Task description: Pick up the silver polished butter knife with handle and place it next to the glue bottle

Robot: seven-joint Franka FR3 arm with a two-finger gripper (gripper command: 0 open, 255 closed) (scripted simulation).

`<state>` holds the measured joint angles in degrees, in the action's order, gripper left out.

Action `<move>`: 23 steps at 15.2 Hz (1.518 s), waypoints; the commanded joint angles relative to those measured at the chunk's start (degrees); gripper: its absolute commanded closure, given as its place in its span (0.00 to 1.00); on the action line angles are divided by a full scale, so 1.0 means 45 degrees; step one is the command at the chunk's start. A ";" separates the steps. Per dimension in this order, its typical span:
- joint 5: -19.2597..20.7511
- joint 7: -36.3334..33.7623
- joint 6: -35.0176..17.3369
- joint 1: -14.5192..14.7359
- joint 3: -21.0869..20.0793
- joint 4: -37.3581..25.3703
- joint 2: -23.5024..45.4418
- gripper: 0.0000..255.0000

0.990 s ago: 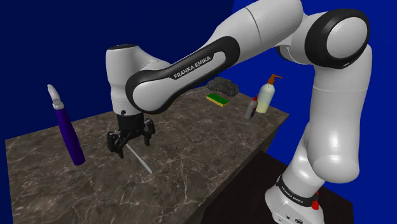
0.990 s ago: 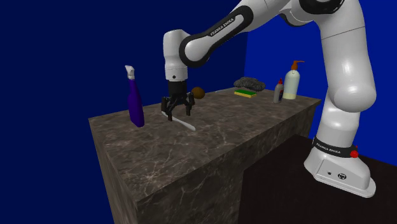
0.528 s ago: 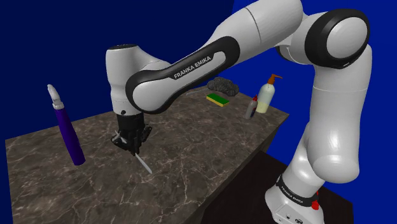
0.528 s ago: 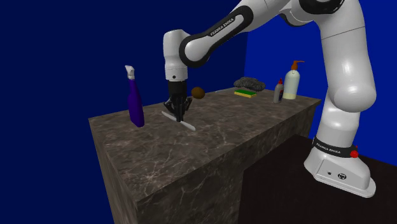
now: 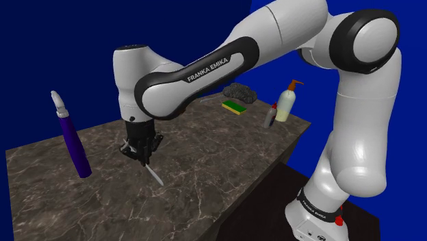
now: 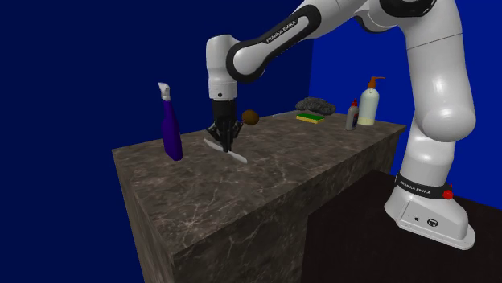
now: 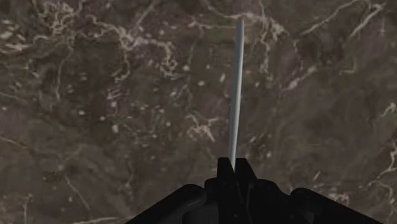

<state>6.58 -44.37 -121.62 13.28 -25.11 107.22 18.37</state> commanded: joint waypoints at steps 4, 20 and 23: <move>-0.0201 0.0117 0.0689 -0.0064 -0.0076 -0.0346 -0.0379 1.00; -0.0644 0.0347 0.3167 -0.0149 -0.0221 -0.2069 -0.1217 1.00; -0.0686 0.0365 0.3655 -0.0147 -0.0236 -0.2485 -0.1297 1.00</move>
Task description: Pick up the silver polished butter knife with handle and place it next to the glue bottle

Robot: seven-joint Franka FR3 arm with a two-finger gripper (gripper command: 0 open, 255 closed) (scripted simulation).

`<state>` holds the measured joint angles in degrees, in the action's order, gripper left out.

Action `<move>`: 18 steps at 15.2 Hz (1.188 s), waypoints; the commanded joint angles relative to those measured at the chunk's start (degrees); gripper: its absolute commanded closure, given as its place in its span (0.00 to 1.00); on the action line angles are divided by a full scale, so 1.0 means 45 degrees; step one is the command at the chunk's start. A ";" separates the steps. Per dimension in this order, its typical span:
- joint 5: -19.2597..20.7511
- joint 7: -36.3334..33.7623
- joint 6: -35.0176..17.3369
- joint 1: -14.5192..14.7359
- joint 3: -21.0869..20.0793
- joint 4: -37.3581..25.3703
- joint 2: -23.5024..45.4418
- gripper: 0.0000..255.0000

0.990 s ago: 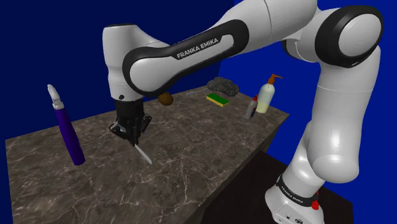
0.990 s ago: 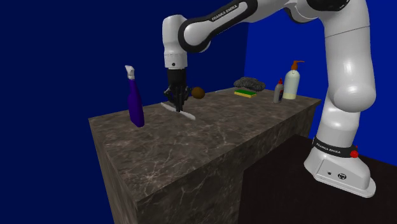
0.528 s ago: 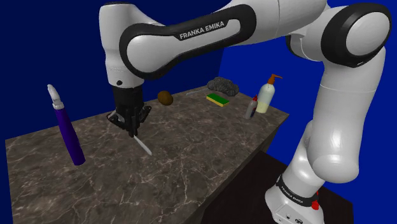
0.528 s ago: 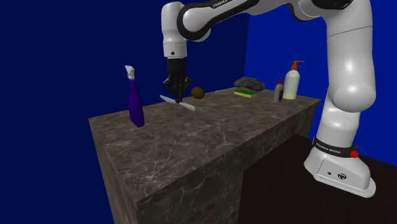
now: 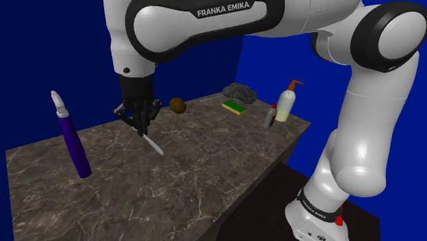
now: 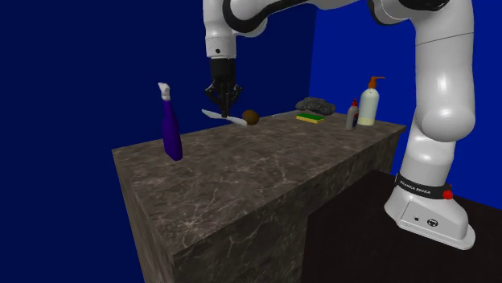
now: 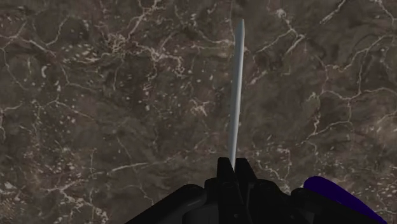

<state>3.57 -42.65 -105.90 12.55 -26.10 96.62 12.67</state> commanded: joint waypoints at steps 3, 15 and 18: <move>-0.0045 -0.0008 0.0658 0.0024 -0.0029 -0.0578 -0.0086 1.00; -0.0021 -0.0054 0.2744 0.0142 -0.0084 -0.2743 -0.0003 1.00; 0.0024 -0.0087 0.3300 0.0200 -0.0100 -0.3396 0.0102 1.00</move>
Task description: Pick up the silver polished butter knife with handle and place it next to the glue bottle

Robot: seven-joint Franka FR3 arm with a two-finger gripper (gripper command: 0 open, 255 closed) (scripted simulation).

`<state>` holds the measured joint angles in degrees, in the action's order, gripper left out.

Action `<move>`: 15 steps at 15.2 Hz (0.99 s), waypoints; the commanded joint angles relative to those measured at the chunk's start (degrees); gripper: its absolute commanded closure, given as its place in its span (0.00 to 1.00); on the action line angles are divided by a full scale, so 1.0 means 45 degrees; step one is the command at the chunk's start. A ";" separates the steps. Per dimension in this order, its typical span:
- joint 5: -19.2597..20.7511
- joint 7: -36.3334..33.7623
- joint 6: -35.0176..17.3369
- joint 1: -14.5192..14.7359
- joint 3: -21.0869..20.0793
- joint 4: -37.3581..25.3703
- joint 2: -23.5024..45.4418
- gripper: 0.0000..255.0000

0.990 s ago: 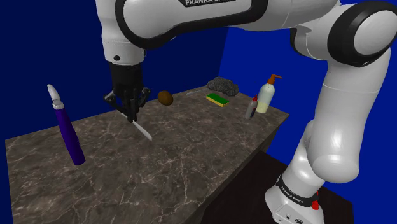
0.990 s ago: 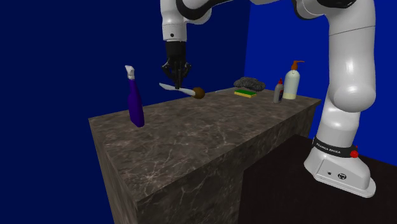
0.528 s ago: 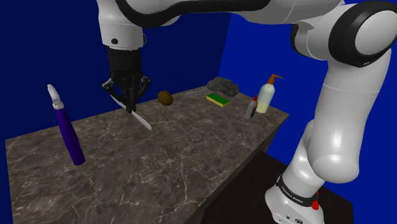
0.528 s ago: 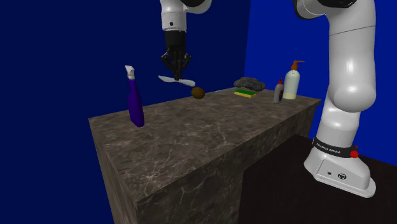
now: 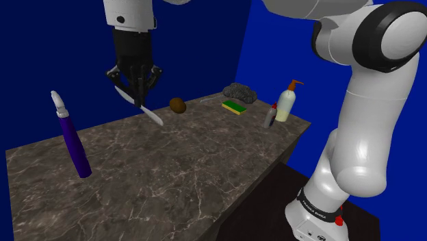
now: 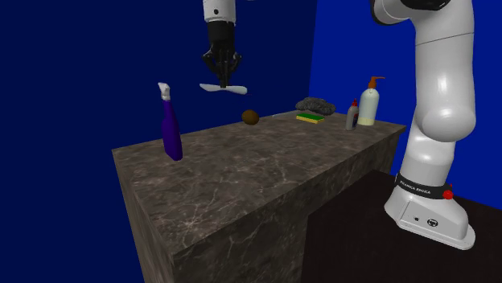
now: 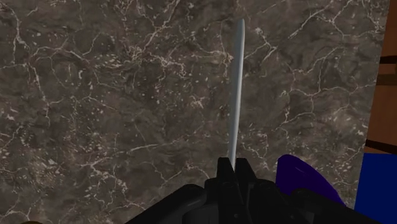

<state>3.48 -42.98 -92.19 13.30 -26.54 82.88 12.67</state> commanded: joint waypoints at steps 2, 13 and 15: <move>-0.0169 0.0288 0.0186 -0.0227 0.0073 0.0161 -0.0377 1.00; -0.1745 0.3934 -0.0601 -0.2137 0.1688 0.5144 -0.4812 1.00; -0.1837 0.4587 -0.0617 -0.2360 0.2075 0.5783 -0.5426 1.00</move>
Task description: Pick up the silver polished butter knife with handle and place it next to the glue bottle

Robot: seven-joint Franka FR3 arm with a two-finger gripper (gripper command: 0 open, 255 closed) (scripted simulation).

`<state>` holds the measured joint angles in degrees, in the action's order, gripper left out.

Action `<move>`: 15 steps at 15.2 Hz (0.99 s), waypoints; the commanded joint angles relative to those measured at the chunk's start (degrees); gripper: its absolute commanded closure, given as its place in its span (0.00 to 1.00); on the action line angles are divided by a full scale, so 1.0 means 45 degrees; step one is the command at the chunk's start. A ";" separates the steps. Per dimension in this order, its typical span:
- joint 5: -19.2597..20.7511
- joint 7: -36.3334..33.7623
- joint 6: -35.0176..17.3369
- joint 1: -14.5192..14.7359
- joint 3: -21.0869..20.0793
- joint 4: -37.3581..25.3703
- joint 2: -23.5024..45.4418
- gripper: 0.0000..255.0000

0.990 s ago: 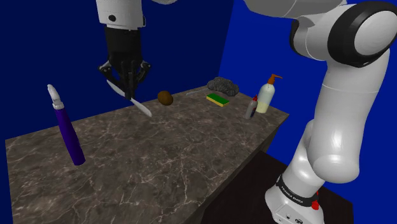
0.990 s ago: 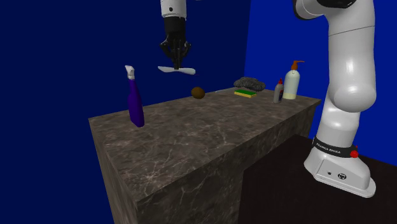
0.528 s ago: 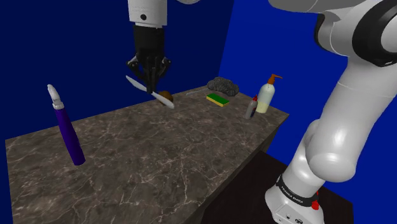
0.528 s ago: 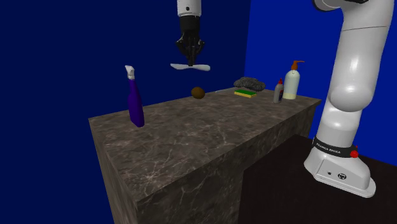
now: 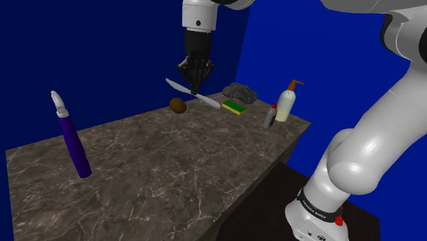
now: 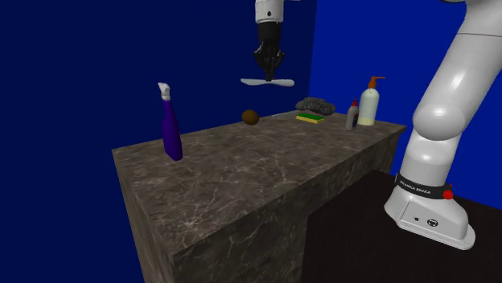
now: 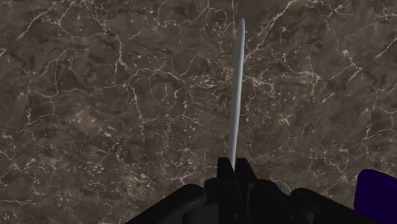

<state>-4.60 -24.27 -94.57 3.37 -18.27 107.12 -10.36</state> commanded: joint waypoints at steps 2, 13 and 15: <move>-0.0076 0.1069 -0.0084 -0.0354 0.0646 0.0972 -0.0867 1.00; 0.0507 0.4486 0.0088 -0.1499 0.3008 0.3081 -0.3011 1.00; 0.0711 0.5098 0.0120 -0.1724 0.3453 0.3281 -0.3230 1.00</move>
<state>-1.84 -2.79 -94.01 -3.90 -3.71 121.36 -24.44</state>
